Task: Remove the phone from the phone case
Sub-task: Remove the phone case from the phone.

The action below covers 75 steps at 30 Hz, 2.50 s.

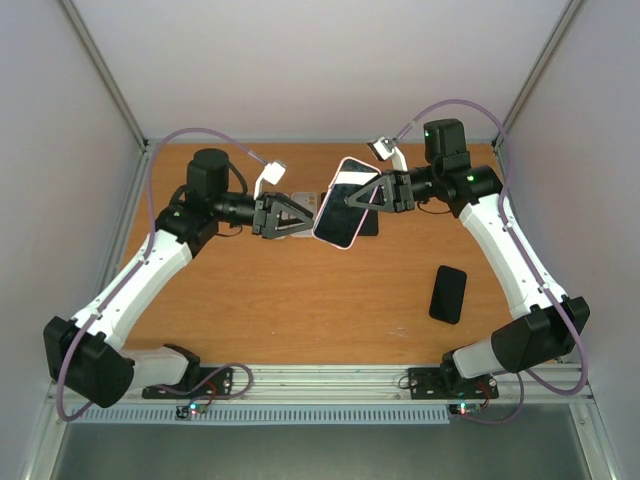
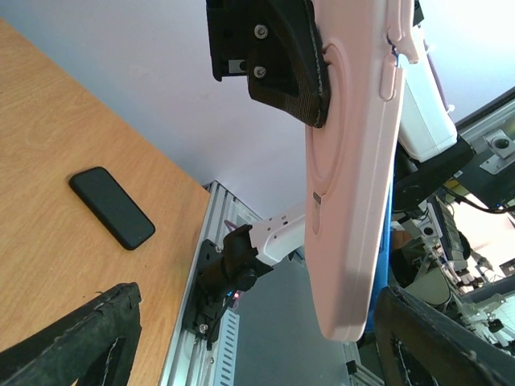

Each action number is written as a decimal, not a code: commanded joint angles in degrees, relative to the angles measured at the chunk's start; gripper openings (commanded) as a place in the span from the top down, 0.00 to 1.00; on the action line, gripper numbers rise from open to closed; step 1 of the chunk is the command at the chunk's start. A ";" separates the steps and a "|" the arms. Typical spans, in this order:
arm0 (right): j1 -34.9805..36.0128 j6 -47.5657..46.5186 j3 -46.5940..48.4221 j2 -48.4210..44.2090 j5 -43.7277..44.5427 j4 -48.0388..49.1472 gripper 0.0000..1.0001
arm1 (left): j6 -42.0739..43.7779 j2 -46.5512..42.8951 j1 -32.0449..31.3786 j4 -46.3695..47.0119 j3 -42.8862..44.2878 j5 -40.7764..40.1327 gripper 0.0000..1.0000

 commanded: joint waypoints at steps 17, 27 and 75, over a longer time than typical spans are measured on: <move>0.01 -0.80 1.69 -0.53 -4.20 0.30 0.99 | 1.73 0.67 -0.78 0.27 0.10 -0.76 0.21; 1.29 -1.02 0.92 -0.93 -6.59 0.16 0.99 | 6.44 2.46 -0.46 -6.71 1.41 -7.42 0.27; 4.23 -32.54 19.86 15.47 -5.73 -39.52 0.94 | -22.29 5.79 -3.57 27.24 -3.88 -2.05 0.95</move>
